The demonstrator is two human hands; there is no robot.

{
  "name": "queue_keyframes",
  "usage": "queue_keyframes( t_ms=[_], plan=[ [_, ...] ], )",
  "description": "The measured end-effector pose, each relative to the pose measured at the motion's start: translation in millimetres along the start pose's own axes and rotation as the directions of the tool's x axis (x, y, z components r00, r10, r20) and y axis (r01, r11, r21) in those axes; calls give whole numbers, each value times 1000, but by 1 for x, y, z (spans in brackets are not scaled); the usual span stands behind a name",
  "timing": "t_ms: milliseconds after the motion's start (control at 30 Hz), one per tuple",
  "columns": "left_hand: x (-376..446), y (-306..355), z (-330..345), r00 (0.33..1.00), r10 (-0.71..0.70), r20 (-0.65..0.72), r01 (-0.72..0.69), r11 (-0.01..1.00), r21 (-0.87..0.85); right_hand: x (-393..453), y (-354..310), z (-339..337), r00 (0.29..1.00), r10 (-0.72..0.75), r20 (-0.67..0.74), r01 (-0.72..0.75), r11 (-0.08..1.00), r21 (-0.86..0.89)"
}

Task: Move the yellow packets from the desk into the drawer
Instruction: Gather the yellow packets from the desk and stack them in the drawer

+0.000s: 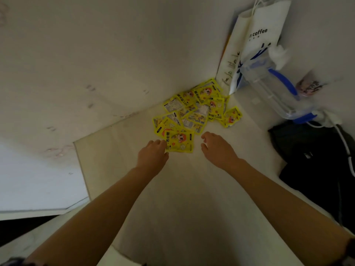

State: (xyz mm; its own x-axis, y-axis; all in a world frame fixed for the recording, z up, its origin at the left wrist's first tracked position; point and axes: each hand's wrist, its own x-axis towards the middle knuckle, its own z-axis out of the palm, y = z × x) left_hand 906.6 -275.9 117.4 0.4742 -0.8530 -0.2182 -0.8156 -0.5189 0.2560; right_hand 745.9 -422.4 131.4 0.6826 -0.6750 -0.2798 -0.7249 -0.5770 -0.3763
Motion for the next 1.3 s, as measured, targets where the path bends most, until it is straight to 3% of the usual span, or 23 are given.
queue_keyframes(
  t_ms=[367, 533, 700, 900, 1133, 1300],
  plan=[
    [75, 8, 20, 991, 112, 67, -112, 994, 7, 82, 17, 4, 998, -13, 61, 19, 994, -104],
    [90, 11, 37, 987, 143, 72, -148, 987, 67, 108, 25, 8, 991, -92, 97, 104, 987, -122],
    [83, 4, 50, 987, 162, 19, -163, 981, 107, 115, 34, 26, 978, -159, 137, 183, 967, -180],
    [76, 3, 51, 990, 139, 5, -138, 986, 93, 98, 50, 39, 979, -159, 124, 177, 972, -152],
    [64, 2, 49, 993, 114, -29, -112, 992, 61, 77, 61, 36, 994, -109, -12, 105, 977, -183],
    [65, 3, 42, 995, 98, 16, -99, 993, 61, 91, 59, 21, 988, 129, -88, -132, 991, -30]
  ],
)
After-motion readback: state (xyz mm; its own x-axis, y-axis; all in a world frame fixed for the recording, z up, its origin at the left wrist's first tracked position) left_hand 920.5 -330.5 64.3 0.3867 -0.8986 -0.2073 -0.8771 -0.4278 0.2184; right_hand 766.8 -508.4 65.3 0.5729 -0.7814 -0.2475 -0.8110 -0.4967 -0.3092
